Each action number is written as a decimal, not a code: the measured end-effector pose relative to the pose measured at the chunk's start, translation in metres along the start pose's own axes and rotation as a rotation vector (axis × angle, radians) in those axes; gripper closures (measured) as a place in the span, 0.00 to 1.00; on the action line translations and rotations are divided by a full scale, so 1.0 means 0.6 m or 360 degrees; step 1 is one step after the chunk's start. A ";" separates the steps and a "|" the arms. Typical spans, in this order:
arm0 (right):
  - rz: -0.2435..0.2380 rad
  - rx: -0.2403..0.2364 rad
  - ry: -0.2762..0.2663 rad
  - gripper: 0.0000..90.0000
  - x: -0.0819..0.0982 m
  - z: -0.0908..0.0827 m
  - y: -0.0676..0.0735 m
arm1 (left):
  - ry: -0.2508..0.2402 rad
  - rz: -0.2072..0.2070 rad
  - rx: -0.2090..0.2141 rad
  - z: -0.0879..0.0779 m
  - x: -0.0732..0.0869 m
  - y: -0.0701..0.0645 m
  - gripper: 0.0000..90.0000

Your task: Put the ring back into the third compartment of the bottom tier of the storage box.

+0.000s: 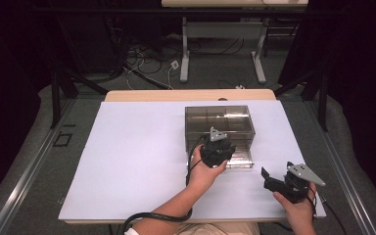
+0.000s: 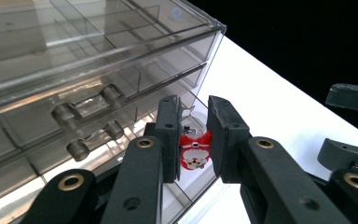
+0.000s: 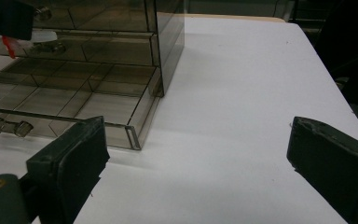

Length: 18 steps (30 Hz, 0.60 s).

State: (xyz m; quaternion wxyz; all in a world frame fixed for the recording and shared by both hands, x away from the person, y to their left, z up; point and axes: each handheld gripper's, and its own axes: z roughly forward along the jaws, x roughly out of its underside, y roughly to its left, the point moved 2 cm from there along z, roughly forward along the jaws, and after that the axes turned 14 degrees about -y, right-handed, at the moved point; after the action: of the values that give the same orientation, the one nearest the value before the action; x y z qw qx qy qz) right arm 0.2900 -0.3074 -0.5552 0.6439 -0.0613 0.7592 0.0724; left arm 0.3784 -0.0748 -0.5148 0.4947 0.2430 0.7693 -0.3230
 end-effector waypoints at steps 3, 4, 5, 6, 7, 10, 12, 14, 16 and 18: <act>0.0000 0.0000 -0.0012 0.05 0.000 0.001 0.001 | 0.0010 0.0006 0.0002 0.004 0.003 -0.002 0.83; -0.0001 0.0002 -0.0006 0.05 0.000 0.001 0.001 | 0.0014 0.0011 0.0004 0.006 0.004 -0.003 0.83; -0.0001 0.0004 -0.0006 0.05 0.000 0.001 0.001 | 0.0012 0.0012 0.0003 0.007 0.006 -0.004 0.83; 0.0000 0.0003 -0.0006 0.05 0.000 0.001 0.001 | 0.0015 0.0009 0.0004 0.008 0.007 -0.004 0.83; 0.0000 0.0003 -0.0006 0.05 0.000 0.001 0.001 | 0.0021 0.0000 0.0006 0.010 0.008 -0.005 0.83; -0.0001 0.0006 -0.0005 0.06 0.000 0.001 0.001 | 0.0031 0.0016 0.0009 0.013 0.012 -0.006 0.83; -0.0002 0.0005 -0.0011 0.06 0.001 0.002 0.001 | 0.0031 0.0016 0.0009 0.017 0.015 -0.007 0.83; 0.0000 0.0003 -0.0010 0.06 0.001 0.001 0.002 | 0.0037 0.0020 0.0007 0.019 0.017 -0.008 0.83; -0.0001 -0.0003 -0.0004 0.06 0.001 0.001 0.002 | 0.0046 0.0010 0.0009 0.022 0.019 -0.009 0.83; 0.0005 -0.0007 -0.0004 0.06 0.001 0.002 0.003 | 0.0046 0.0020 0.0007 0.024 0.020 -0.010 0.83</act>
State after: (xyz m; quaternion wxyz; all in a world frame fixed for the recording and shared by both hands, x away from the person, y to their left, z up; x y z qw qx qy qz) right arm 0.2905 -0.3056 -0.5560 0.6446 -0.0614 0.7583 0.0750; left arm 0.3783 -0.0885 -0.5287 0.4851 0.2536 0.7741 -0.3180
